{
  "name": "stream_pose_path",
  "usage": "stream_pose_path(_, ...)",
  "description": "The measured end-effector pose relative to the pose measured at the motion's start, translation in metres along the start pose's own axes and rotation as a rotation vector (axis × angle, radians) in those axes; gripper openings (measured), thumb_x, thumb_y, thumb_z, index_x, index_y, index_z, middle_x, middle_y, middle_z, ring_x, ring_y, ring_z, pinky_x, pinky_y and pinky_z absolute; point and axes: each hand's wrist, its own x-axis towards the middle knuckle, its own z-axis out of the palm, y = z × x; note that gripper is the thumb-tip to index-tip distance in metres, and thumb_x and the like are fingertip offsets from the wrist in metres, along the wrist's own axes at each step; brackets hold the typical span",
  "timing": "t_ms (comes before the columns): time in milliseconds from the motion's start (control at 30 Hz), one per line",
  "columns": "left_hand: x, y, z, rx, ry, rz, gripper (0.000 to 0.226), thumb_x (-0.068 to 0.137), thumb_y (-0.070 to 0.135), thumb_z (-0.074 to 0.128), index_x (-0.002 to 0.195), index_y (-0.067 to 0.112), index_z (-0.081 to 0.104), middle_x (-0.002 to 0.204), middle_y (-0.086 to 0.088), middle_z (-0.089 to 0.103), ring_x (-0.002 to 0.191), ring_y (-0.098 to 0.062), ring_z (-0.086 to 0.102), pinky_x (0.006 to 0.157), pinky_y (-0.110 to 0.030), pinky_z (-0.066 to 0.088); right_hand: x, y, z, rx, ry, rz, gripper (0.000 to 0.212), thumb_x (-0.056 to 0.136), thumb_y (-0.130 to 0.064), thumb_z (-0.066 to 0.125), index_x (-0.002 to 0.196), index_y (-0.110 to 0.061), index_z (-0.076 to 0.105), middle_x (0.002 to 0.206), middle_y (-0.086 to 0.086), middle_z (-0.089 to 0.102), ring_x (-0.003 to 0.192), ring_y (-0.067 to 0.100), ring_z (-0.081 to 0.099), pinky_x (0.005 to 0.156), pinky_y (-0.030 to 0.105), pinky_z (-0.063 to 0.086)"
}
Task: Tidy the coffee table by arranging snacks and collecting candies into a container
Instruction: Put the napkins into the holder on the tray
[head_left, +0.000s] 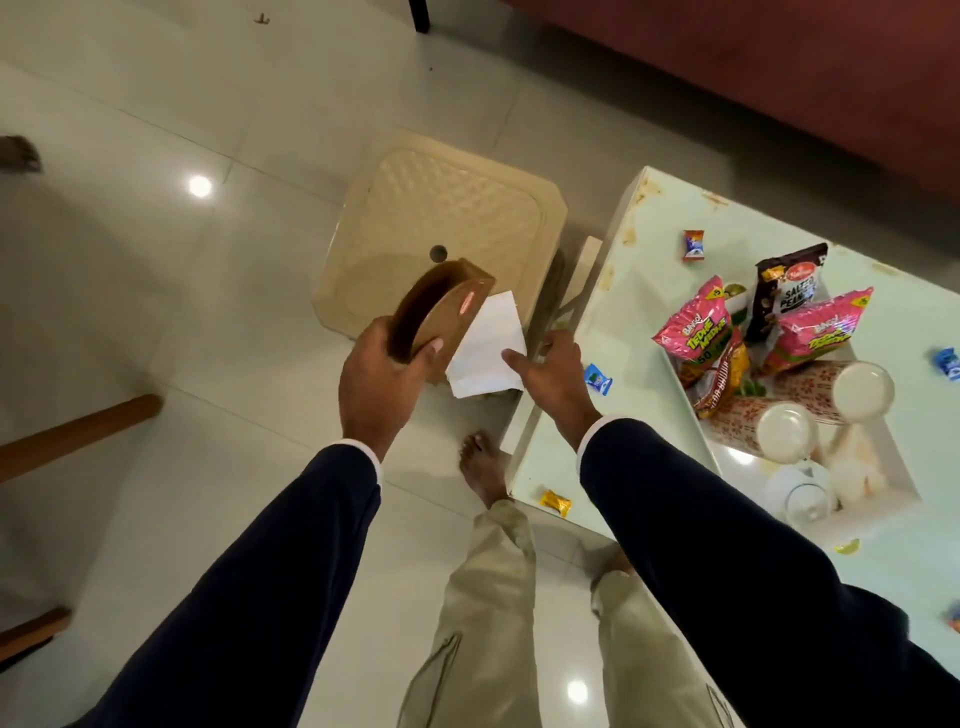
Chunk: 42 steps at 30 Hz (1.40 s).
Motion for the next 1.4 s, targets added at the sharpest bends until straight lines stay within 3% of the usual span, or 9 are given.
stream_pose_path(133, -0.001, -0.020, -0.014, -0.044, 0.028, -0.066, 0.033, 0.082, 0.059, 0.072, 0.103, 0.040, 0.056, 0.096, 0.015, 0.068, 0.090, -0.009, 0.067, 0.079, -0.040, 0.061, 0.006, -0.011, 0.024, 0.065, 0.026, 0.072, 0.098, 0.070, -0.060, 0.081, 0.141, -0.011, 0.035, 0.142, 0.007, 0.047, 0.130, 0.032, 0.049, 0.107, 0.050, 0.047)
stream_pose_path(500, -0.004, -0.028, -0.024, -0.021, -0.055, 0.010, 0.035, 0.083, 0.065, 0.069, 0.107, 0.046, 0.052, 0.096, 0.027, 0.063, 0.094, 0.002, 0.064, 0.068, -0.004, 0.047, 0.018, 0.005, 0.019, 0.329, 0.078, 0.143, 0.046, 0.086, -0.022, 0.078, 0.125, -0.010, 0.059, 0.121, 0.007, 0.066, 0.099, 0.022, 0.064, 0.077, 0.028, 0.054)
stream_pose_path(733, -0.008, -0.005, -0.008, 0.012, -0.076, 0.053, 0.039, 0.080, 0.053, 0.074, 0.113, 0.037, 0.058, 0.101, 0.016, 0.063, 0.094, 0.008, 0.058, 0.076, -0.010, 0.041, 0.004, 0.019, -0.042, 0.637, -0.074, 0.147, 0.038, 0.087, -0.015, 0.073, 0.122, -0.005, 0.065, 0.122, 0.014, 0.070, 0.116, 0.037, 0.064, 0.092, 0.046, 0.056)
stream_pose_path(900, -0.015, 0.026, 0.018, -0.012, -0.189, 0.052, 0.043, 0.079, 0.050, 0.077, 0.114, 0.037, 0.056, 0.110, 0.012, 0.064, 0.100, -0.006, 0.063, 0.083, -0.024, 0.051, -0.025, 0.023, -0.115, 0.734, -0.013, -0.010, 0.045, 0.081, -0.016, 0.075, 0.126, -0.013, 0.066, 0.121, 0.006, 0.073, 0.111, 0.028, 0.069, 0.092, 0.042, 0.056)
stream_pose_path(1000, -0.024, 0.050, 0.040, -0.025, -0.273, 0.118, 0.047, 0.078, 0.046, 0.080, 0.117, 0.032, 0.058, 0.113, 0.009, 0.066, 0.103, -0.010, 0.063, 0.084, -0.020, 0.051, -0.044, 0.027, -0.170, 0.587, 0.149, -0.205, 0.038, 0.088, -0.010, 0.071, 0.125, -0.009, 0.065, 0.117, -0.002, 0.074, 0.107, 0.016, 0.070, 0.091, 0.030, 0.055)
stream_pose_path(1100, -0.040, 0.078, 0.068, -0.027, -0.385, 0.196, 0.052, 0.078, 0.044, 0.082, 0.123, 0.031, 0.059, 0.117, 0.010, 0.066, 0.106, -0.006, 0.062, 0.086, -0.016, 0.049, -0.067, 0.029, -0.224, 0.164, 0.233, -0.435, 0.022, 0.092, -0.022, 0.069, 0.112, -0.018, 0.063, 0.101, -0.020, 0.069, 0.091, -0.002, 0.064, 0.082, 0.011, 0.046)
stream_pose_path(1233, -0.066, 0.121, 0.106, -0.035, -0.545, 0.229, 0.055, 0.075, 0.042, 0.085, 0.124, 0.038, 0.060, 0.116, 0.015, 0.066, 0.108, -0.004, 0.063, 0.085, -0.012, 0.047, -0.105, 0.031, -0.276, -0.261, 0.207, -0.695, 0.026, 0.096, -0.026, 0.066, 0.119, -0.014, 0.065, 0.108, 0.002, 0.071, 0.090, 0.001, 0.056, 0.073, 0.001, 0.034)
stream_pose_path(1300, -0.081, 0.141, 0.125, -0.056, -0.600, 0.242, 0.054, 0.075, 0.036, 0.088, 0.119, 0.043, 0.057, 0.107, 0.022, 0.062, 0.105, 0.012, 0.060, 0.078, 0.000, 0.042, -0.124, 0.033, -0.294, -0.363, 0.119, -0.841, 0.027, 0.096, -0.020, 0.066, 0.121, -0.011, 0.069, 0.111, 0.004, 0.075, 0.090, 0.007, 0.063, 0.077, 0.004, 0.039)
stream_pose_path(1400, -0.104, 0.169, 0.156, -0.113, -0.644, 0.264, 0.052, 0.073, 0.024, 0.092, 0.113, 0.035, 0.061, 0.103, 0.023, 0.063, 0.093, 0.022, 0.058, 0.080, -0.005, 0.047, -0.140, 0.053, -0.318, -0.592, 0.047, -0.906, 0.025, 0.096, -0.015, 0.066, 0.120, -0.017, 0.072, 0.106, 0.007, 0.077, 0.092, 0.027, 0.071, 0.074, 0.034, 0.056)
